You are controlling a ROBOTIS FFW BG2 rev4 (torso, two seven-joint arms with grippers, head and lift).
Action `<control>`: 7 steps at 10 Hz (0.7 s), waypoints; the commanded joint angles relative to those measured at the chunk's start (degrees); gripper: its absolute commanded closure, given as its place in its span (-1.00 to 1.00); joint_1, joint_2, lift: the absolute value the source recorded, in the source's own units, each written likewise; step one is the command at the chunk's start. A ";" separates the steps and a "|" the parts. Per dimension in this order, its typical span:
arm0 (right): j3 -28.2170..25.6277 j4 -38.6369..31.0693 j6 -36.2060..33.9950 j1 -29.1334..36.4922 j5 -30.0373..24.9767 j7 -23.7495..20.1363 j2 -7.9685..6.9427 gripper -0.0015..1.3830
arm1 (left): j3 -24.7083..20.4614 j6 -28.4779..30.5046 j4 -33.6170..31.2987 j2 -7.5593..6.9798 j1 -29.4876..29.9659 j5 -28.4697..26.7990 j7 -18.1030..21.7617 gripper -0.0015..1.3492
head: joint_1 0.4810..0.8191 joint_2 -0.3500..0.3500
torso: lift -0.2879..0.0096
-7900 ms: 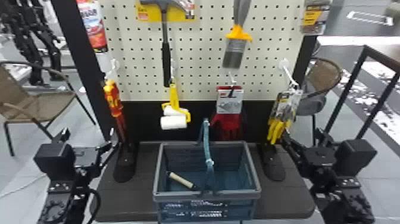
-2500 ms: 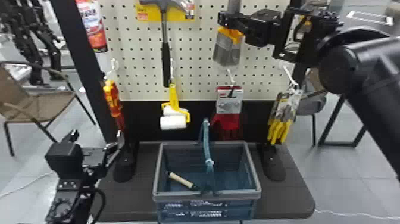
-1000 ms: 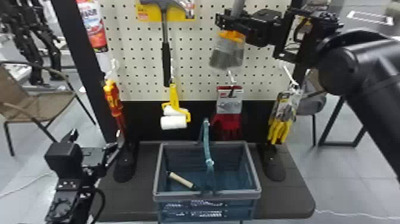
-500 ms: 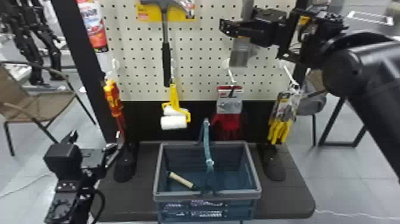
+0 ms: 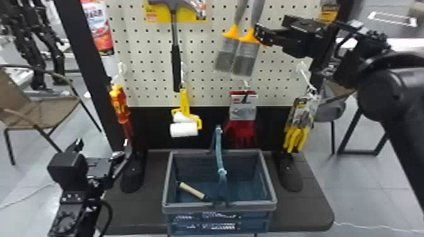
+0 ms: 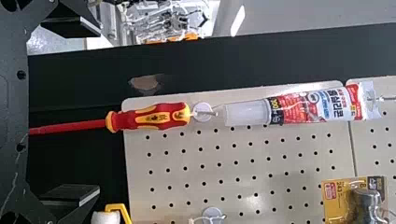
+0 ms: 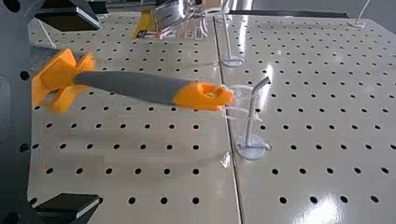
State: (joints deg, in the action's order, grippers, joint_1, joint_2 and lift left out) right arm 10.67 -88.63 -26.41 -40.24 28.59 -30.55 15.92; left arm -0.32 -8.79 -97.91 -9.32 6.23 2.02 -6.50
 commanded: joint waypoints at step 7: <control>-15.50 -12.01 -0.13 22.49 -2.66 2.78 -10.03 -0.92 | -0.30 -0.70 -0.09 -0.08 0.01 0.09 0.00 -0.81 | -0.60 0.00 | 0.26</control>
State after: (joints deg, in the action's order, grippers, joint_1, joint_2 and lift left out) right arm -3.89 -99.98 -27.19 -19.62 26.57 -27.79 6.82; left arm -0.58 -9.25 -98.00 -9.34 6.25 2.13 -6.50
